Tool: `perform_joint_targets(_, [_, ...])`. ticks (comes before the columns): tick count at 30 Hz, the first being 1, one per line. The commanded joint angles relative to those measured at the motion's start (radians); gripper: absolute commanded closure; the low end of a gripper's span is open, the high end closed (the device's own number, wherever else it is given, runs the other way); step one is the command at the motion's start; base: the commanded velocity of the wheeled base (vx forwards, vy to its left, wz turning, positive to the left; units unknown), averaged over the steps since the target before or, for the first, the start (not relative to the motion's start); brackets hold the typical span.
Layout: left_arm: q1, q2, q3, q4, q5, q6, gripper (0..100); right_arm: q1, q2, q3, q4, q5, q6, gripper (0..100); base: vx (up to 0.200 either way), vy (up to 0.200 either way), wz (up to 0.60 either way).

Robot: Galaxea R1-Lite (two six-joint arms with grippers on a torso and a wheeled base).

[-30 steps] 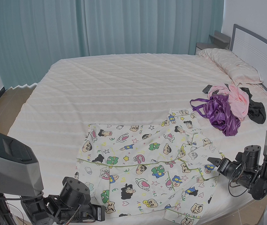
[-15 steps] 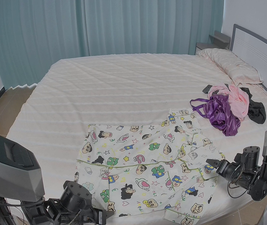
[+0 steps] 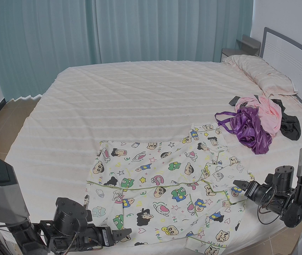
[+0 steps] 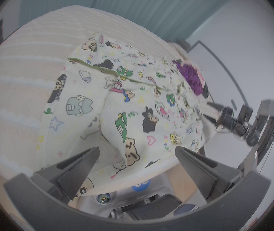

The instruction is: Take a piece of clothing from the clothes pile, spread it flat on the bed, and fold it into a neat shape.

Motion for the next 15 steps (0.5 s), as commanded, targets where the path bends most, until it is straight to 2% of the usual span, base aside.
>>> perform_joint_targets(1, [0.039,-0.061,0.003,-0.001,-0.005,-0.038,0,-0.001,0.0,0.001,-0.009,0.0,0.0,0,0.0,0.0,0.0])
perform_joint_targets(7, [0.063,0.059,-0.07,-0.003,-0.005,-0.239,0,-0.003,-0.001,0.01,-0.009,0.0,0.002,0,0.0,0.0,0.0])
perform_joint_targets(8, [0.063,0.059,-0.07,-0.003,-0.005,-0.239,0,-0.003,-0.001,0.01,-0.009,0.0,0.002,0,0.0,0.0,0.0])
perform_joint_targets(11, [0.068,0.077,-0.061,-0.001,-0.007,-0.386,0,-0.003,0.002,0.009,-0.009,0.0,0.003,0,0.0,0.0,0.0])
perform_joint_targets(15, [0.062,0.074,-0.044,-0.006,0.004,-0.421,0,-0.003,0.002,0.009,-0.009,0.002,0.02,0,0.0,0.0,0.0])
